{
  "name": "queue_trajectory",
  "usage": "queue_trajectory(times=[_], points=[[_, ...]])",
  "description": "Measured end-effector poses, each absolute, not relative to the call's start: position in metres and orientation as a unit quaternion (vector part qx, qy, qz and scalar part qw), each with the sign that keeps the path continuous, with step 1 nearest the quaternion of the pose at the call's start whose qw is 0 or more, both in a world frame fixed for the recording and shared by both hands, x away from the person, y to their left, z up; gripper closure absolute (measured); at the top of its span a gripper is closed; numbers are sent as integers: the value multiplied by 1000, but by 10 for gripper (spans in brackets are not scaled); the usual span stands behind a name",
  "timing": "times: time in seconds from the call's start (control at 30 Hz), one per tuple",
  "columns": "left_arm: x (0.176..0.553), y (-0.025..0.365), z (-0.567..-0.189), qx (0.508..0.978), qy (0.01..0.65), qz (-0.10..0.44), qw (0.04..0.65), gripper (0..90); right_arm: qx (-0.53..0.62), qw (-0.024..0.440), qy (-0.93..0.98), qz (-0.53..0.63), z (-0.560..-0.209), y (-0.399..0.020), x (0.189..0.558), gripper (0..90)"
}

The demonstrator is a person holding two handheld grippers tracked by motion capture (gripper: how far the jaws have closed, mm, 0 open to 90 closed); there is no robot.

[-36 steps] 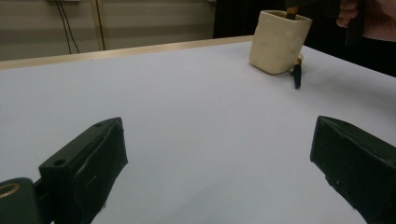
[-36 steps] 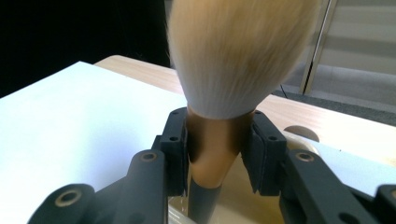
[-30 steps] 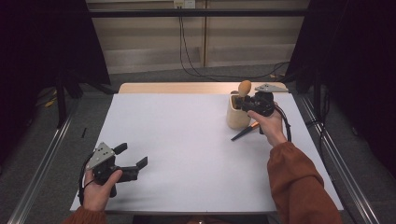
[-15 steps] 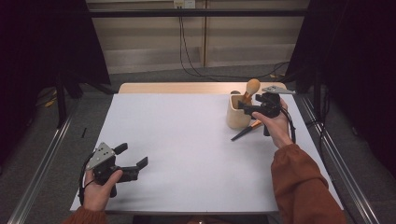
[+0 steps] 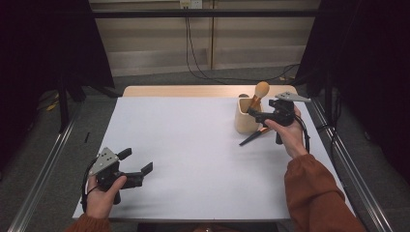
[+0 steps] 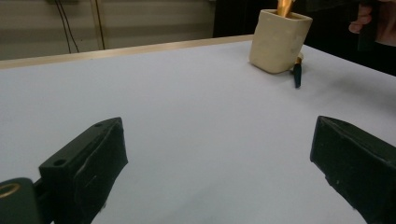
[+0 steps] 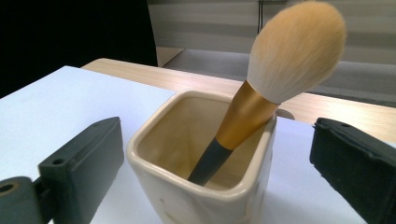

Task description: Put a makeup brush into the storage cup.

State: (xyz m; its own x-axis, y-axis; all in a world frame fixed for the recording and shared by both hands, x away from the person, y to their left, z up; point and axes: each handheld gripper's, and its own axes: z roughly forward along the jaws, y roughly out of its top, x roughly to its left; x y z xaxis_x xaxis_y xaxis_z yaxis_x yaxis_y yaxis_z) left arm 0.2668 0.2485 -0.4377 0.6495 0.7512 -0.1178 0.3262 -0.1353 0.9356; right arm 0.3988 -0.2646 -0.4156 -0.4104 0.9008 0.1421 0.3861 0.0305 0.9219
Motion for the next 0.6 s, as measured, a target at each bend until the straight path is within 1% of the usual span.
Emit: queue_trajectory(times=[0.07,0.6], points=[[267,248,-438,728,370,196,543,36,473,256,674,507,-416,-265,394,6],[266,250,-436,721,372,199,549,35,461,263,666,524,-412,-279,354,15]])
